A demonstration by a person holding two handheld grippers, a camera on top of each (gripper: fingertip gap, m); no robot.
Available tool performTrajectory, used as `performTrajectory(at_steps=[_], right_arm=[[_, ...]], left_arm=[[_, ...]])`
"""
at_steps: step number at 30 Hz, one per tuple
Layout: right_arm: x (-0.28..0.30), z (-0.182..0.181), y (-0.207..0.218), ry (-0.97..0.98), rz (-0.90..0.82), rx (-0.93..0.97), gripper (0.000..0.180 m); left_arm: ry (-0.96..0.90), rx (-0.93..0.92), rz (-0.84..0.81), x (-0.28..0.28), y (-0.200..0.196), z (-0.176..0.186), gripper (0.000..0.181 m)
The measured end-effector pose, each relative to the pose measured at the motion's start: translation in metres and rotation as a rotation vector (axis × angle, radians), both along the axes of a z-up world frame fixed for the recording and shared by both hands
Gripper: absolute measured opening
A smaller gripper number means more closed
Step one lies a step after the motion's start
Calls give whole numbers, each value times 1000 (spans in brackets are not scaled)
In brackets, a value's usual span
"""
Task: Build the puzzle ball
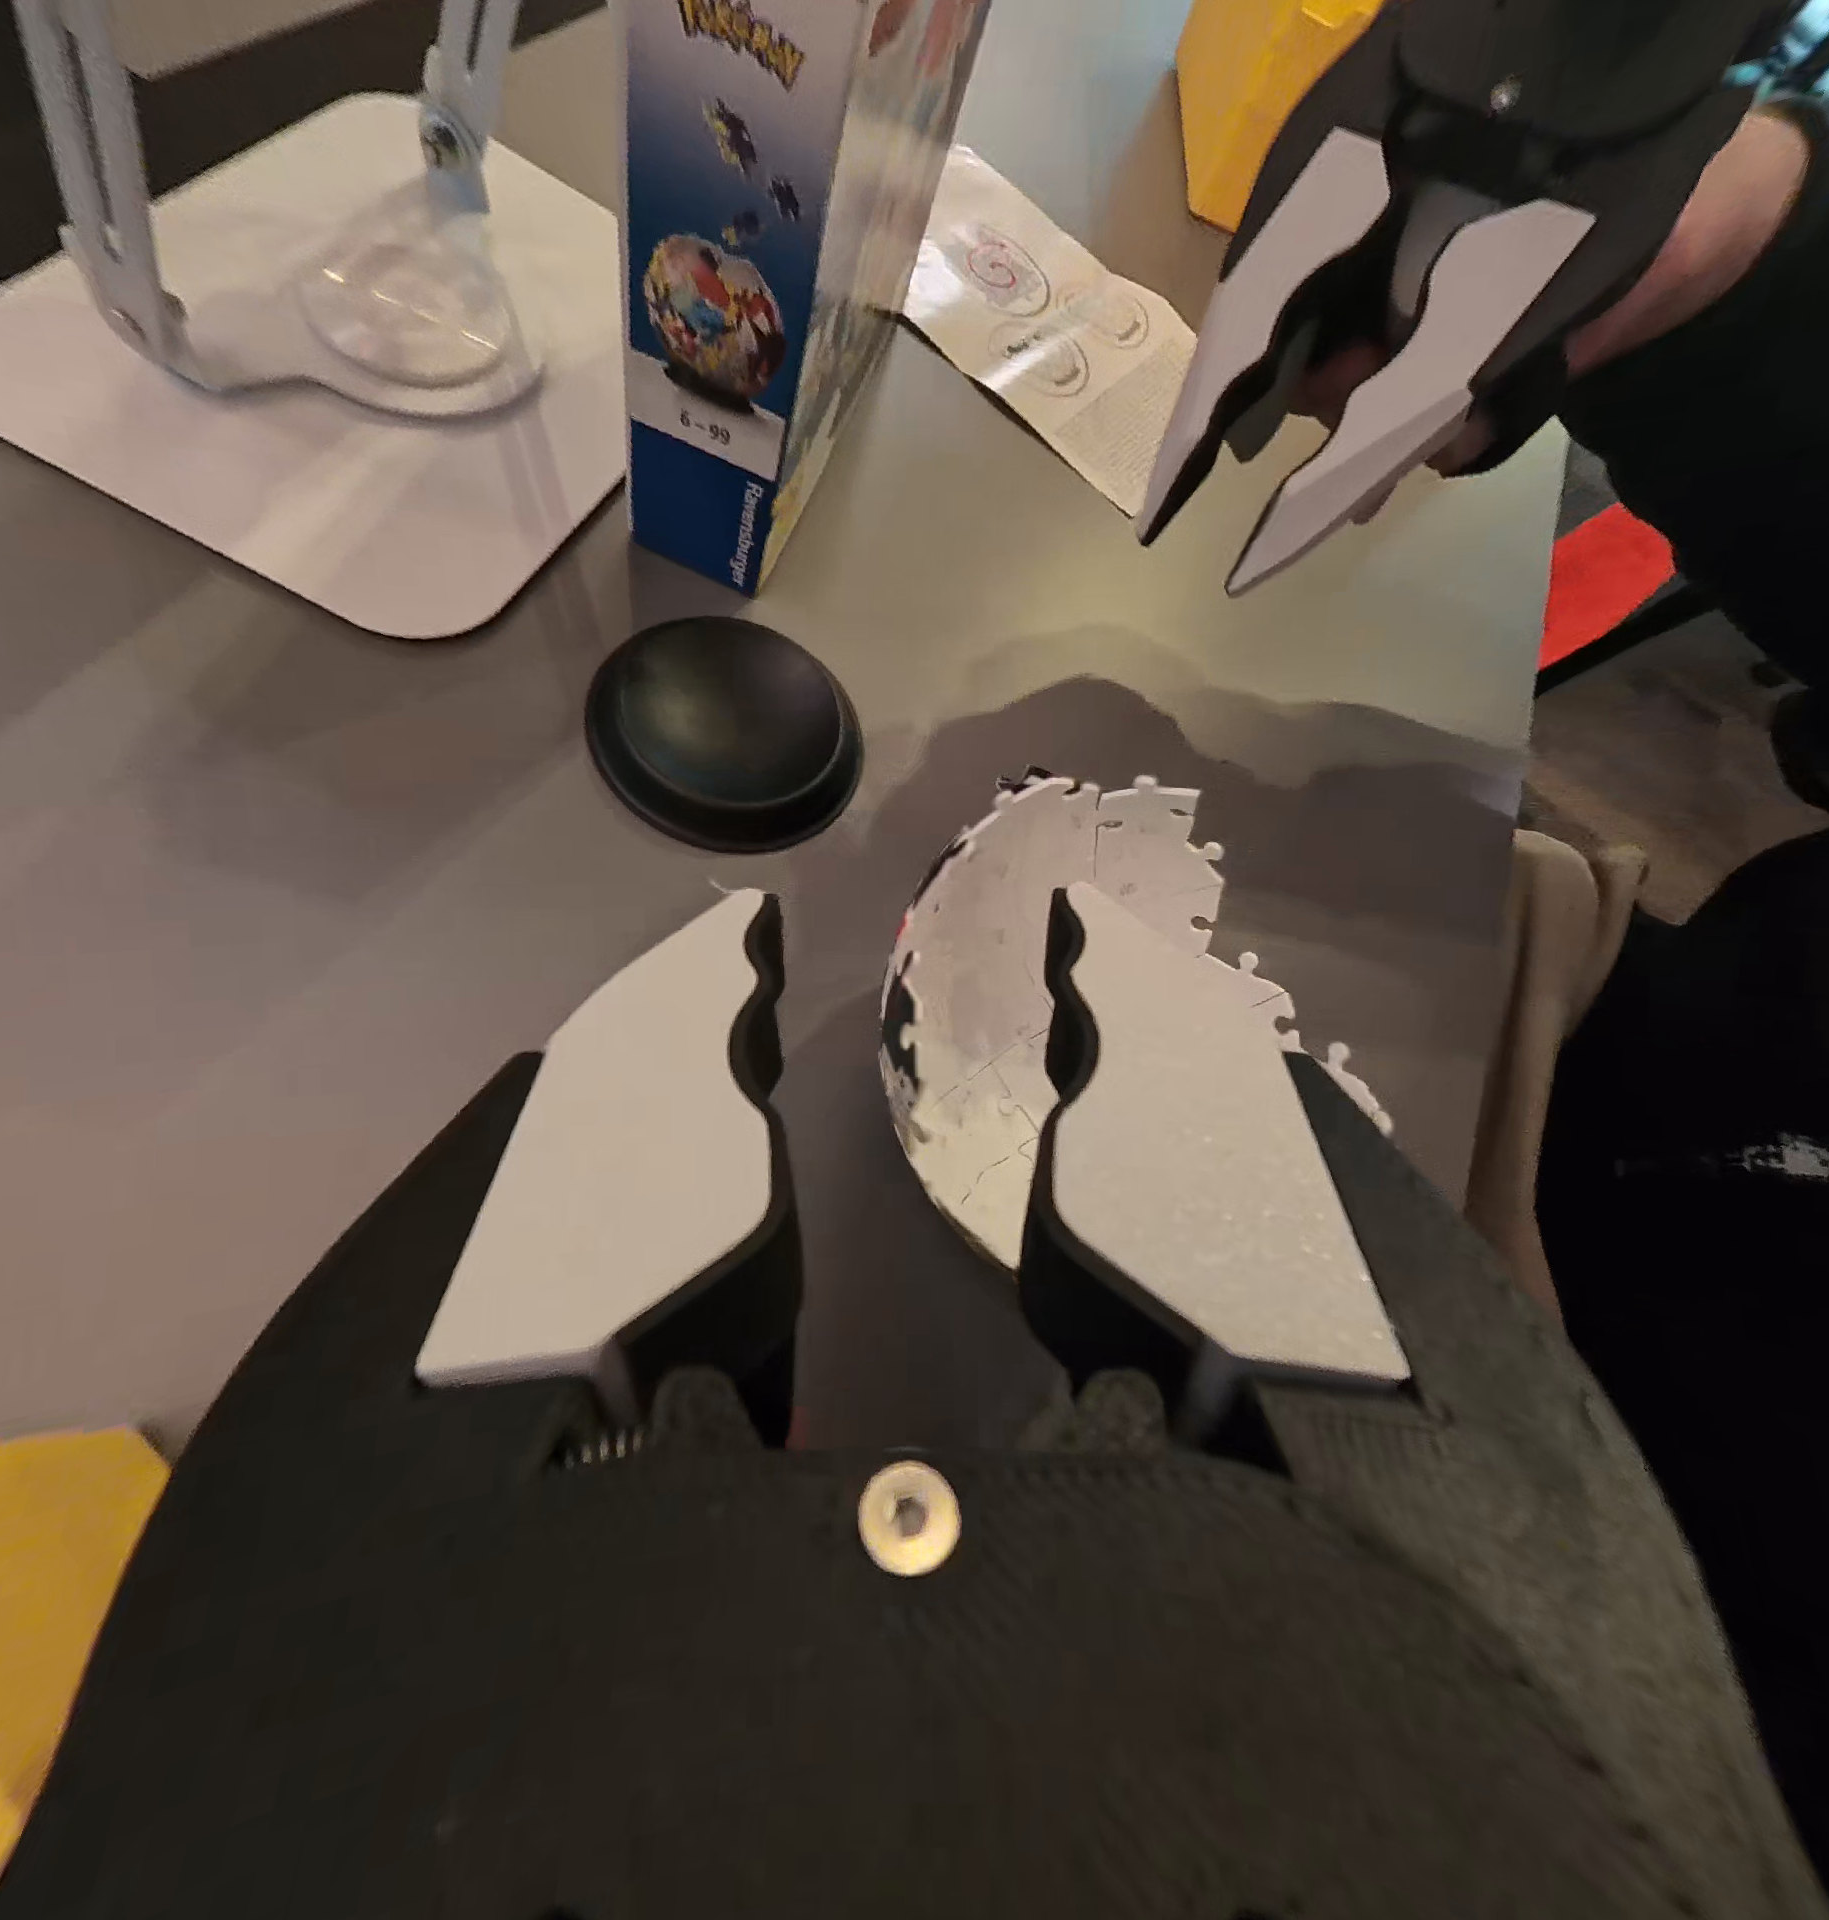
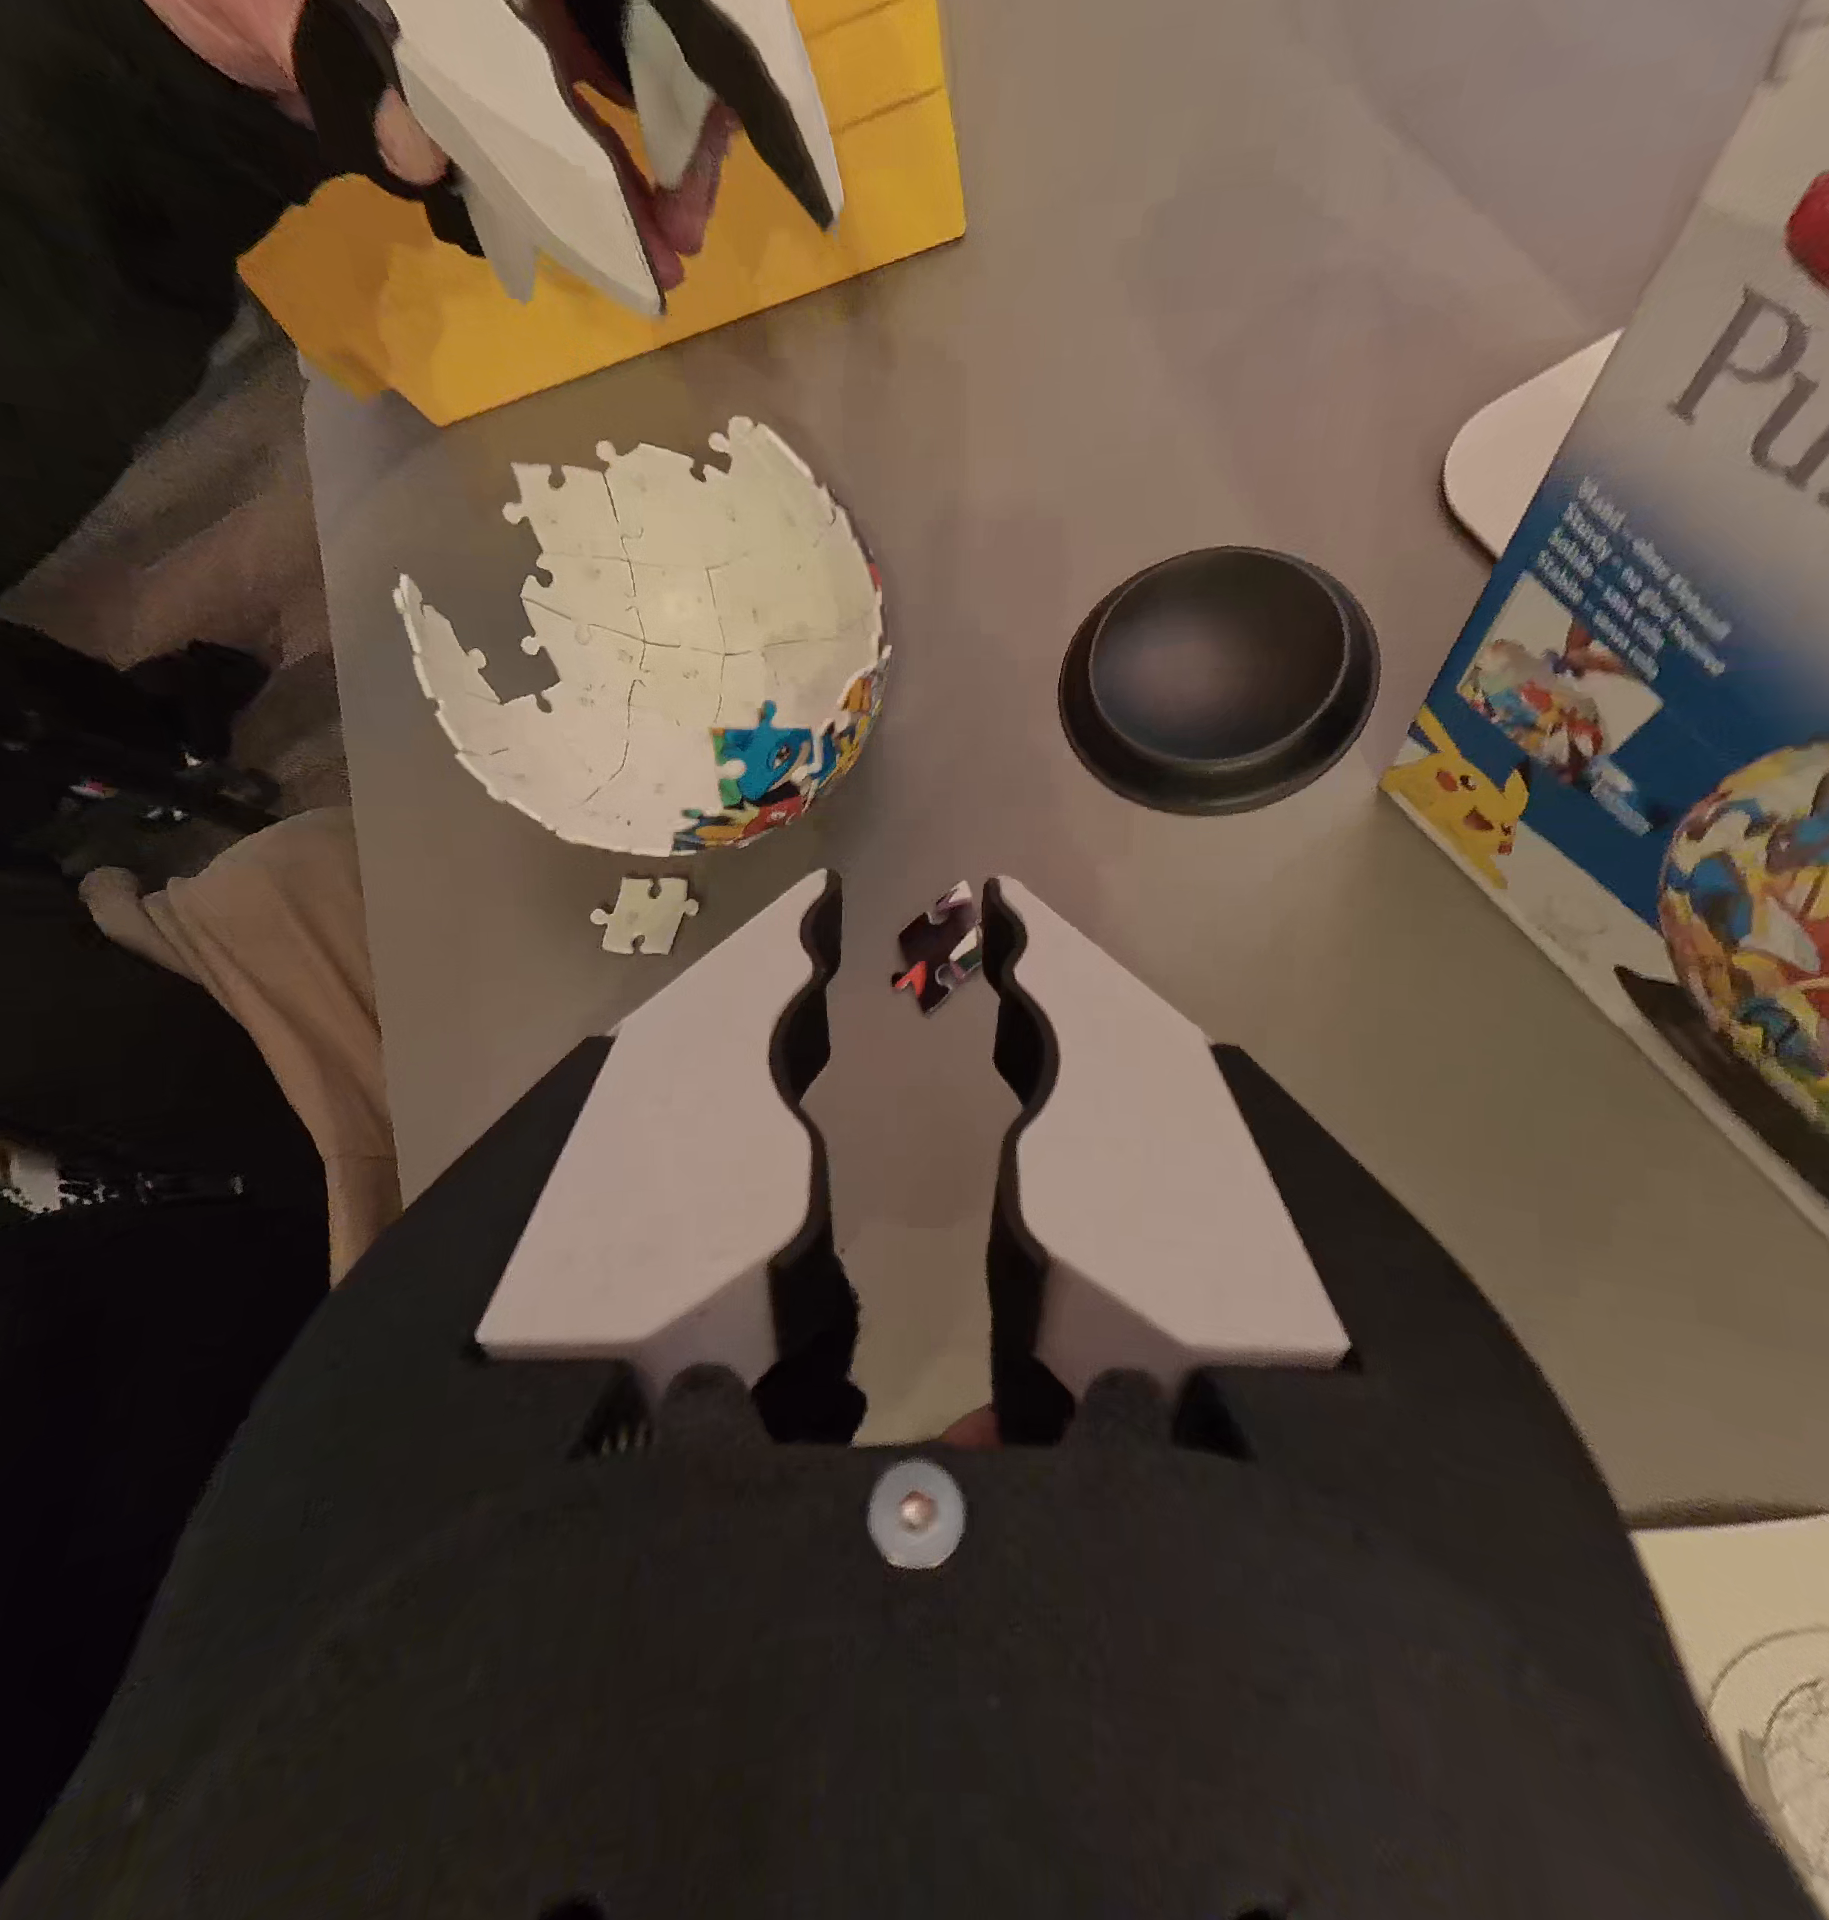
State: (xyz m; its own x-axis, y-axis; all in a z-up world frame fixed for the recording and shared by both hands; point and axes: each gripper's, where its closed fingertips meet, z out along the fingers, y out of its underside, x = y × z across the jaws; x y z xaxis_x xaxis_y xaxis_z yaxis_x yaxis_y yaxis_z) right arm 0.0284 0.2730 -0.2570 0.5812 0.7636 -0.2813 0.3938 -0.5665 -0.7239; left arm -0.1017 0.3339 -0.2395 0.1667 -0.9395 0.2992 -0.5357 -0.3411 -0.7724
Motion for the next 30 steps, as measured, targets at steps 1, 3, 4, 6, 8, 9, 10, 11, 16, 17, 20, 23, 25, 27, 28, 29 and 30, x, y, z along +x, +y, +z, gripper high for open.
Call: performTrajectory(at_steps=[1,3,4,6,8,9,10,11,16,17,20,23,25,27,28,29,30], right_arm=[[2,-2,-3,-6,-6,2,26],[6,-4,-9,-15,-23,8,27],[7,-5,-12,-14,-28,10,28],[11,-9,-15,-39,-47,27,29],[13,-12,-18,-60,-62,45,32],[13,-16,-20,-73,-66,48,33],[13,-21,-22,-94,-68,57,33],[11,-28,-24,-119,-63,67,35],[-3,-46,-26,-204,-43,120,38],[-10,-42,-26,-175,-45,133,38],[-22,-33,-26,-115,-72,143,37],[-25,-29,-26,-56,-125,111,37],[-25,-24,-27,-24,-140,116,35],[-23,-23,-28,-31,-147,121,36],[-21,-22,-29,-34,-153,124,36],[-21,-23,-30,-29,-159,123,36],[-20,-24,-31,-24,-165,117,36]], left_arm=[[-7,20,15,-2,0,5,48],[-17,64,82,-7,4,13,46],[-25,89,120,-10,6,17,46],[-59,120,177,-15,3,24,46],[-69,164,226,-21,-1,27,46],[-65,192,248,-25,-4,27,45],[-66,209,266,-28,-7,27,45],[-78,212,279,-30,-13,27,44],[-32,283,335,-43,-34,13,45],[-37,276,340,-45,-38,11,45],[-54,265,378,-54,-46,7,44],[-111,223,423,-57,-51,3,44],[-89,201,434,-57,-51,-9,45],[-37,220,448,-61,-48,-22,45],[-45,226,468,-62,-46,-24,43],[-73,207,479,-62,-45,-25,42],[-111,172,484,-60,-45,-24,42]])
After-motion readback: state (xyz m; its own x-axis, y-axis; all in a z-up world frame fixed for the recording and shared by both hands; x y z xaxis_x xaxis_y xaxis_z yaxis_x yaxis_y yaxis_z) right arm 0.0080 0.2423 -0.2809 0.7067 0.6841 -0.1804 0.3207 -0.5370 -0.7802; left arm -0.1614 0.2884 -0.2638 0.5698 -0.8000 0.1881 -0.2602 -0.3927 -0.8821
